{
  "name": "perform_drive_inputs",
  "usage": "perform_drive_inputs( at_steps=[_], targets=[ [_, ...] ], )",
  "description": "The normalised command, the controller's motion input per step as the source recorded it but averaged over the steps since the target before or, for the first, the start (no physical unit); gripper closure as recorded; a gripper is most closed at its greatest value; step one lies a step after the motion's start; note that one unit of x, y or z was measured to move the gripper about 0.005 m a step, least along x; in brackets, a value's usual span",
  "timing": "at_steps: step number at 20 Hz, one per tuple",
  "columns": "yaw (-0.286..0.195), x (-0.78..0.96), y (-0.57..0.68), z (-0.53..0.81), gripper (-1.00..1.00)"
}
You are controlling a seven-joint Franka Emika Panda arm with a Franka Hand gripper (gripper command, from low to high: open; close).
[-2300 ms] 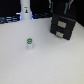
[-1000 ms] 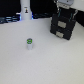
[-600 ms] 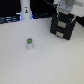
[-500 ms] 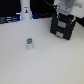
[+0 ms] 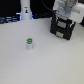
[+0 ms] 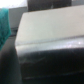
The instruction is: Open the kcup holder, insert the kcup into the holder, and close the kcup holder
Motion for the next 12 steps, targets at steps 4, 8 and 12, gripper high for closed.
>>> perform_drive_inputs(
  at_steps=[4,8,12],
  targets=[
    [-0.003,0.01,0.01,-0.01,1.0],
    [-0.001,0.05,0.0,-0.01,1.0],
    [-0.014,0.21,-0.03,0.02,1.0]
  ],
)
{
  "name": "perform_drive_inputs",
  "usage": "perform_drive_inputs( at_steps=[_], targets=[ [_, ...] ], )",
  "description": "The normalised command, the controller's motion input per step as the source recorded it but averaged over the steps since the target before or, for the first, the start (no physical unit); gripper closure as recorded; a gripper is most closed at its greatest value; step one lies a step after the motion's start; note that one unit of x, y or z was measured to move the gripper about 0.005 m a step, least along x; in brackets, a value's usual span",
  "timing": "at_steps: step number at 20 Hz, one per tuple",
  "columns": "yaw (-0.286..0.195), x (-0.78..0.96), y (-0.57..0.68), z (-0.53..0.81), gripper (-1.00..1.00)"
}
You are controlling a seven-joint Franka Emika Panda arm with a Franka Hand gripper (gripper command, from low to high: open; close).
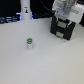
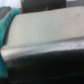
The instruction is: Open the kcup holder, insert the kcup into the holder, and close the kcup holder
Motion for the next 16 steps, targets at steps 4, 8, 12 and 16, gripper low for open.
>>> perform_drive_inputs(
  at_steps=[4,8,12,16],
  targets=[
    [-0.048,0.66,-0.21,0.18,1.0],
    [-0.067,0.83,-0.3,0.26,1.0],
    [-0.045,0.6,-0.2,0.15,1.0],
    [-0.057,0.91,-0.29,0.2,1.0]
  ],
)
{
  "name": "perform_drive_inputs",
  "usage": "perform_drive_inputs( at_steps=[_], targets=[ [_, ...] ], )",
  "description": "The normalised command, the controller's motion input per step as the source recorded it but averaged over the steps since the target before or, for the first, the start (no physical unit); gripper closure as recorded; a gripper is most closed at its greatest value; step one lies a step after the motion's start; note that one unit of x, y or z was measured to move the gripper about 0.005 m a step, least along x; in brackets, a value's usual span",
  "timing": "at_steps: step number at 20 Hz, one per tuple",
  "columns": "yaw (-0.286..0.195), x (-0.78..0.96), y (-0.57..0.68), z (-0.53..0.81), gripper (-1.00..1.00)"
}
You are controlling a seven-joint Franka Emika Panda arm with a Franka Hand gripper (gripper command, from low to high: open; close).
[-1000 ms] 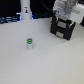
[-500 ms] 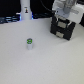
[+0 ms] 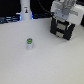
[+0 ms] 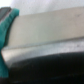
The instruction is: Open the kcup holder, insert the kcup into the holder, and close the kcup holder
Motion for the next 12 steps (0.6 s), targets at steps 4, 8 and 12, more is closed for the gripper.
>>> perform_drive_inputs(
  at_steps=[4,8,12],
  targets=[
    [-0.057,0.94,-0.31,0.21,1.0],
    [-0.06,0.94,-0.33,0.23,1.0],
    [-0.063,0.94,-0.34,0.23,1.0]
  ],
)
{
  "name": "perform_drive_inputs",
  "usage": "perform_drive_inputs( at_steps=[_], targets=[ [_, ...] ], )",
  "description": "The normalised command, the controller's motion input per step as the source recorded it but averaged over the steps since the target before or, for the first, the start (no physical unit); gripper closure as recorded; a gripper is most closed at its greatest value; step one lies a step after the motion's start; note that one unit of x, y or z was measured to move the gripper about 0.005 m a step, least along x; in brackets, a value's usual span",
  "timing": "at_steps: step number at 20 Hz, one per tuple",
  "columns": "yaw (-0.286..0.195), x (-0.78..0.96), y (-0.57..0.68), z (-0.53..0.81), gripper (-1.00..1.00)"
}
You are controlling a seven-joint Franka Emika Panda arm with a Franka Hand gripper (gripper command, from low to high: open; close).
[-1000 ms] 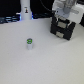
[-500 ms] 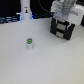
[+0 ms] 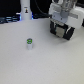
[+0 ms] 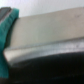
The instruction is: Open the kcup holder, insert the kcup into the holder, and close the kcup holder
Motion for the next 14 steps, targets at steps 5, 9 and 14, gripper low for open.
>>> perform_drive_inputs(
  at_steps=[5,9,14],
  targets=[
    [-0.066,0.94,-0.34,0.22,1.0],
    [-0.076,0.94,-0.34,0.22,1.0],
    [-0.078,0.92,-0.35,0.24,1.0]
  ],
)
